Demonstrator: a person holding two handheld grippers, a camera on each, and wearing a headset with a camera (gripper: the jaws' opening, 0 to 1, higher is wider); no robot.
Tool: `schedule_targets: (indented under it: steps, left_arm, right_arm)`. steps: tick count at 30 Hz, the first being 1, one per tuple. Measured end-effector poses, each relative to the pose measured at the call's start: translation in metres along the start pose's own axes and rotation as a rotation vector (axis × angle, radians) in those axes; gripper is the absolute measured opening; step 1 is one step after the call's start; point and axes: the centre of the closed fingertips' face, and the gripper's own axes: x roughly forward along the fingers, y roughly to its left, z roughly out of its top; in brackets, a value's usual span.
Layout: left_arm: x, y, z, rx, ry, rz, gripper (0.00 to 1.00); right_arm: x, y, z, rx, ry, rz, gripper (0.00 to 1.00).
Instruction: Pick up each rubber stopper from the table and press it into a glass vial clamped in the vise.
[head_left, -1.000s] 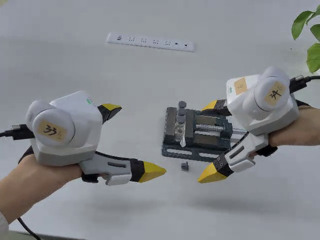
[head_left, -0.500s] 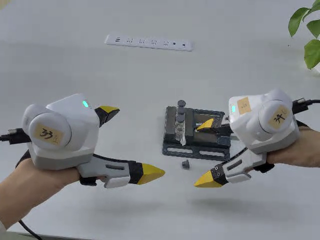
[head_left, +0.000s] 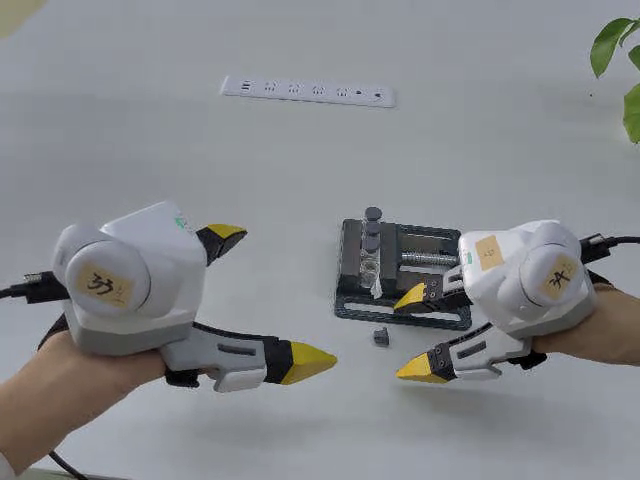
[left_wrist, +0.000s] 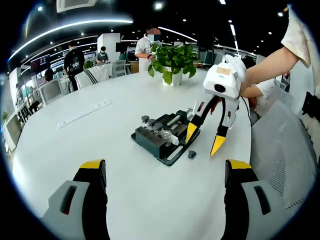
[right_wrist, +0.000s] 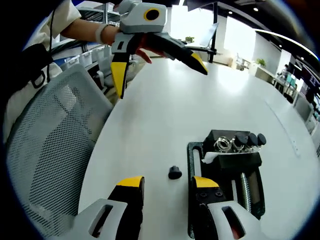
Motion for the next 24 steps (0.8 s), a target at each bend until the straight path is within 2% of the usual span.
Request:
schedule_targets:
  steps: [12, 24]
  left_arm:
    - [-0.002, -0.006, -0.001, -0.01, 0.009, 0.004, 0.98]
    - [-0.003, -0.001, -0.005, -0.019, 0.01, 0.009, 0.98]
  right_arm:
    - [0.007, -0.004, 0.003, -0.021, -0.017, -0.004, 0.18]
    - [0.013, -0.007, 0.002, -0.03, -0.008, -0.001, 0.09]
